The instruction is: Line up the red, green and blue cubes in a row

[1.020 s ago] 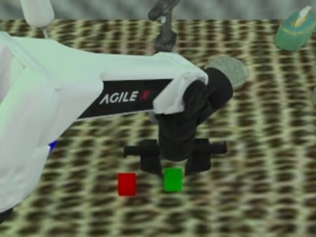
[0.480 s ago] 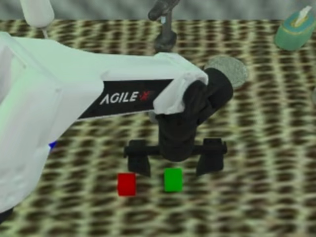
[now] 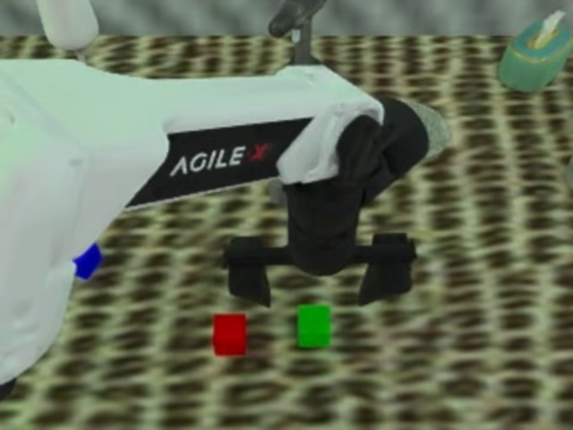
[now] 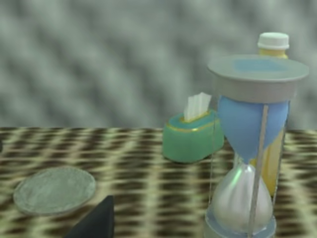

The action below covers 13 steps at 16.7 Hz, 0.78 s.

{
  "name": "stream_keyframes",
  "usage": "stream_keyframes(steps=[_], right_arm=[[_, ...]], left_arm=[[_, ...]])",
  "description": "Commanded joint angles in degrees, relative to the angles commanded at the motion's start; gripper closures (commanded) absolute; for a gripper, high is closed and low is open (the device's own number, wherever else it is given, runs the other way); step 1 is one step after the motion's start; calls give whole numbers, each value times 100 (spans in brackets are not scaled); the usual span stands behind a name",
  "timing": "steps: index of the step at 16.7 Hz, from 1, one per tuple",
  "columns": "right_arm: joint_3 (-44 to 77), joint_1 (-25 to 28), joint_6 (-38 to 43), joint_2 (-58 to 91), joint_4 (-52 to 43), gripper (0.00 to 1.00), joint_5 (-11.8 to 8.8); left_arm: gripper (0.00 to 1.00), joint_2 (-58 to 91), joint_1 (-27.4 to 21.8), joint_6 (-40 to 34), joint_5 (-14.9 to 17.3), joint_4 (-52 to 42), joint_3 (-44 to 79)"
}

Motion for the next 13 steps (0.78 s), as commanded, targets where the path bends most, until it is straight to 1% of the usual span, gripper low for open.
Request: stream_keyframes(steps=[3, 5, 10, 13], right_arm=[[0, 0, 0, 0, 0, 0, 0], [0, 0, 0, 0, 0, 0, 0], [0, 0, 0, 0, 0, 0, 0], [0, 0, 0, 0, 0, 0, 0]], left_arm=[[0, -166, 38, -8, 3, -605, 411], [0, -247, 57, -4, 3, -790, 561], [0, -230, 32, 6, 3, -780, 552], [0, -277, 276, 381, 5, -731, 466]])
